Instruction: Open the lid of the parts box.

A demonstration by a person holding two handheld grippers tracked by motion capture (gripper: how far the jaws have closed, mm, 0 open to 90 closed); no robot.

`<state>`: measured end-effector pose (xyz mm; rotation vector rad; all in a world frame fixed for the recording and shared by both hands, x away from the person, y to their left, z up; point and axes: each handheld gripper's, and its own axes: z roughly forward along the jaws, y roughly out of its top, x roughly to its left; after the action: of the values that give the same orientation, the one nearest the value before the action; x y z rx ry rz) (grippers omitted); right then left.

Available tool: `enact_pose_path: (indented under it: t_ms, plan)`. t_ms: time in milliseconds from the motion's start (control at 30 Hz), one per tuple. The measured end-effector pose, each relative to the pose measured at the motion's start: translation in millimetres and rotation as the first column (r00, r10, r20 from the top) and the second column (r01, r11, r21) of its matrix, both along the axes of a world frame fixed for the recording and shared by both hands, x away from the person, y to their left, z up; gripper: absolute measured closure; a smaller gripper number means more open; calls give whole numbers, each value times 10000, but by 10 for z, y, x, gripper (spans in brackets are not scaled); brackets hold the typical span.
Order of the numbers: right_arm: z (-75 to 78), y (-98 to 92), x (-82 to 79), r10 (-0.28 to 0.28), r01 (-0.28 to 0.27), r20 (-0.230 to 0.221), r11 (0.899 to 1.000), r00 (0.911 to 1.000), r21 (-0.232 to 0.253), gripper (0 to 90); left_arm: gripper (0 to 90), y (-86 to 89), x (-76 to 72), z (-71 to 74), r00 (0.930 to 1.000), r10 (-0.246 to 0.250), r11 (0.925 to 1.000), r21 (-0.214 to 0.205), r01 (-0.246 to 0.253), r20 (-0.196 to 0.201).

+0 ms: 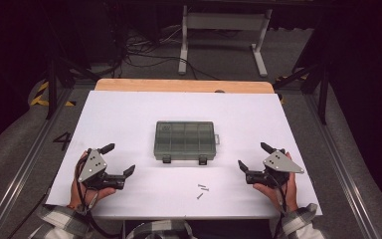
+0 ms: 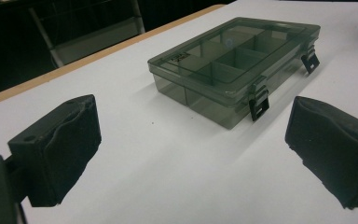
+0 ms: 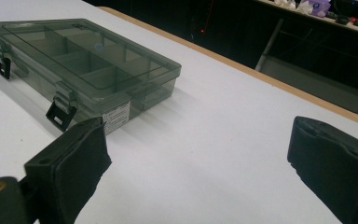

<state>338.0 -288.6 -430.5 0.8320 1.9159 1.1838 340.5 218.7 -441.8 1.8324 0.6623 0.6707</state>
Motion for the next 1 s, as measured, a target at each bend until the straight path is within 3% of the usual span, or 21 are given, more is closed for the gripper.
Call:
enact_pose_path:
  t_ms: [333, 533, 633, 800, 867, 900, 1000]
  plan:
    - [-16, 15, 24, -41, 40, -129, 9999, 9999, -113, 66, 41, -19, 22, -18, 9998, -76, 9999, 140, 79, -167]
    - [-35, 37, 83, 85, -81, -546, 9999, 9985, 63, 87, 62, -60, 23, -40, 9996, -97, 9995, 305, 105, -280]
    - [-42, 60, 102, 256, -256, -795, 9997, 9965, 8, 113, 80, -83, 63, -62, 9983, -123, 9993, 340, 142, -571]
    - [-65, 124, 182, 575, -595, -1704, 9982, 9837, -68, 152, 91, -169, 121, -87, 9952, -217, 9981, 560, 271, -950]
    - [-72, 141, 200, 713, -735, -1852, 9973, 9801, -52, 161, 106, -209, 139, -90, 9942, -247, 9972, 679, 319, -1042]
    - [-93, 193, 240, 885, -962, -2183, 9951, 9719, -248, 180, 106, -232, 154, -93, 9930, -255, 9966, 748, 343, -1156]
    - [-127, 298, 275, 1199, -1407, -2522, 9879, 9602, -660, 226, 150, -317, 223, -95, 9903, -299, 9940, 1001, 438, -1357]
